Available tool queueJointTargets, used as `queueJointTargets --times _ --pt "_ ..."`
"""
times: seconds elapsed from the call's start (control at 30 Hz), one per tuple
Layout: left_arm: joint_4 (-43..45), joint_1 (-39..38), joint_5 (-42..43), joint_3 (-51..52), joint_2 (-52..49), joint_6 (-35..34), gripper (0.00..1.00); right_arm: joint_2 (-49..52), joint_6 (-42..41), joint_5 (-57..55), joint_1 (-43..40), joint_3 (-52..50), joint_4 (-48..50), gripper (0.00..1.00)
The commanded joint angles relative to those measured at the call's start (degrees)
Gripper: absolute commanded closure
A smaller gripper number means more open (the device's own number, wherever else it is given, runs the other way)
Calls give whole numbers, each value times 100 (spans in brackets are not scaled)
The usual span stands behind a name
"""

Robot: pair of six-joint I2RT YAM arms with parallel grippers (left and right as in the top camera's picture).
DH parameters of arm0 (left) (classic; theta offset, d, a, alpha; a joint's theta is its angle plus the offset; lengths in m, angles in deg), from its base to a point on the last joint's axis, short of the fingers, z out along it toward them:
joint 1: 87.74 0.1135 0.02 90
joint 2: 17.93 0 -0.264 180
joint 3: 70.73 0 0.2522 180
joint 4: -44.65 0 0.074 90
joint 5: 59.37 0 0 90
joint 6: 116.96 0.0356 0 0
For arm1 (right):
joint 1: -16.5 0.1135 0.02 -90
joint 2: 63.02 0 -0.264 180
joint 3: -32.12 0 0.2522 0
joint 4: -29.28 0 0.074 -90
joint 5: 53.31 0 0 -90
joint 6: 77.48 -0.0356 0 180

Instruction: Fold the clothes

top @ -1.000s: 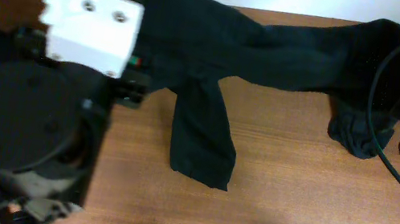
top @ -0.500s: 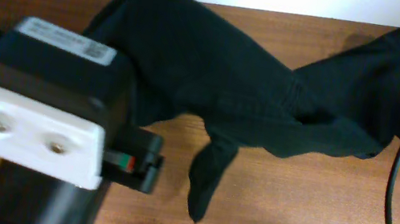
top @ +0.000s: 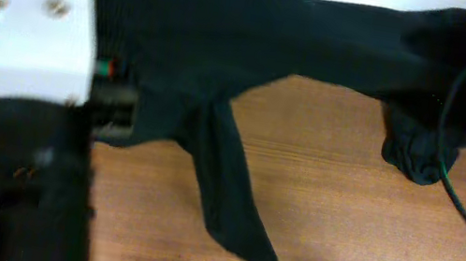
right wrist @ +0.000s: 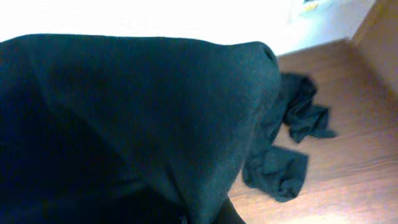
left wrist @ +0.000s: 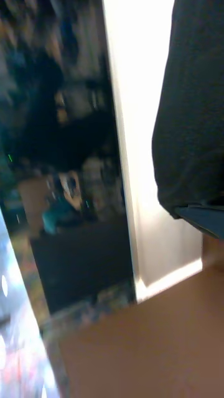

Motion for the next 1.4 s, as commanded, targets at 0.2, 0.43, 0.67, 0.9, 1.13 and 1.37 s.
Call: queueJointTargets --times 0.2,0.43,0.67,0.9,1.13,1.37 --pt "-304 1279 129 584 -393 -763 98 463 -173 -358 -76 28 22 96" --pt "-299 1279 745 933 -658 -743 94 459 -173 -358 -76 28 26 96" --pt "-374 1279 1237 1154 -769 -765 92 457 -173 -249 -76 28 9 96" --pt "-516 1279 1591 1921 -769 -946 89 457 -173 -232 -76 28 -72 96" --pt "-581 1495 1609 2083 -769 -1447 91 457 -173 -229 -76 28 -267 96" --pt "-1628 1823 2323 2083 -769 -2520 86 457 -173 -37 -76 26 -319 96"
